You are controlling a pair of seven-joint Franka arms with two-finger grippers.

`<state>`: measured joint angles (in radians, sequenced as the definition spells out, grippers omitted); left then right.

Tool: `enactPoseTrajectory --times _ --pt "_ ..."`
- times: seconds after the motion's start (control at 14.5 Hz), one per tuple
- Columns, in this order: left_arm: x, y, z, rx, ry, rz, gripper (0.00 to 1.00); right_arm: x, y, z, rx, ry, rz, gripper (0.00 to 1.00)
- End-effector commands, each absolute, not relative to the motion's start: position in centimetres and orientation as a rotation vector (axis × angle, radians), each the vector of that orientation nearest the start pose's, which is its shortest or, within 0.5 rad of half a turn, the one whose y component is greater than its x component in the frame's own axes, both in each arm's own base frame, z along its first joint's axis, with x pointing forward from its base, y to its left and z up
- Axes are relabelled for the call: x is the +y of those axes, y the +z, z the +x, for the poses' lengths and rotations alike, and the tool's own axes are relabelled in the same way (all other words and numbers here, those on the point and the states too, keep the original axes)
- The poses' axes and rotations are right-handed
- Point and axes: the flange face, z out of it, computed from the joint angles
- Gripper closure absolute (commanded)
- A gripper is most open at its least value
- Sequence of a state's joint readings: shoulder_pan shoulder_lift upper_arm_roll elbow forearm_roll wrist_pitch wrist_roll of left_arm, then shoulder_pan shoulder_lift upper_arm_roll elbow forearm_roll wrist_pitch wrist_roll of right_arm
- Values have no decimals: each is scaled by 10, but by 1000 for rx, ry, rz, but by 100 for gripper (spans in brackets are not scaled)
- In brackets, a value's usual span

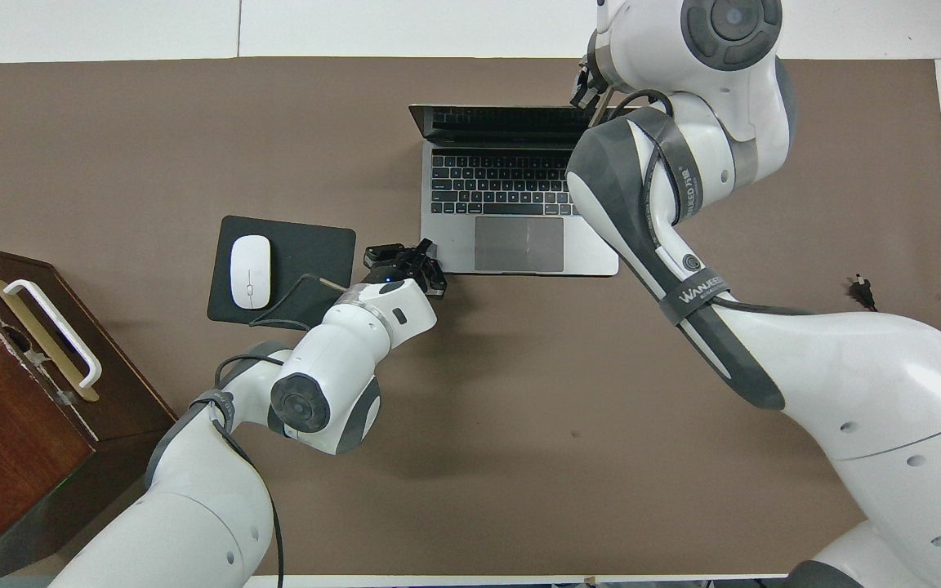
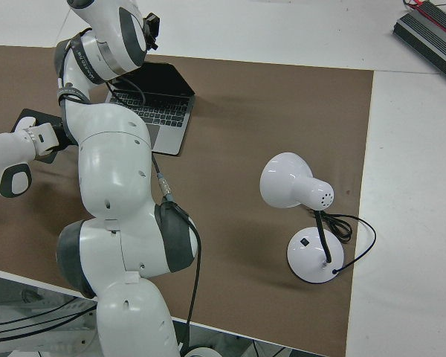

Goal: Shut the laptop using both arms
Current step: 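Hook the right gripper over the top edge of the laptop lid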

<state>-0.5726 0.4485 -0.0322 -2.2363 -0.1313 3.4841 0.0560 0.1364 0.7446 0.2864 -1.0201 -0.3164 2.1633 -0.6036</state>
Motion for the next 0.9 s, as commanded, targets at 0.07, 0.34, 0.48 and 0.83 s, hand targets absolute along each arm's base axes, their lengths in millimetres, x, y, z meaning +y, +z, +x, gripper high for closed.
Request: enactPoseTrajectory --times 0.07,0.34,0.48,0.83 --pt "-332 256 494 802 -1272 -3020 100 236 462 755 -1468 -664 -2815 100" --pt "-331 254 493 803 -1267 -3020 100 237 464 753 -1431 -646 -2797 100" --pt "-331 254 493 818 -1268 -3013 100 237 462 750 -1413 -592 -2792 100" --pt "-328 252 493 861 -1260 -2995 100 246 459 743 -1324 -520 -2779 100"
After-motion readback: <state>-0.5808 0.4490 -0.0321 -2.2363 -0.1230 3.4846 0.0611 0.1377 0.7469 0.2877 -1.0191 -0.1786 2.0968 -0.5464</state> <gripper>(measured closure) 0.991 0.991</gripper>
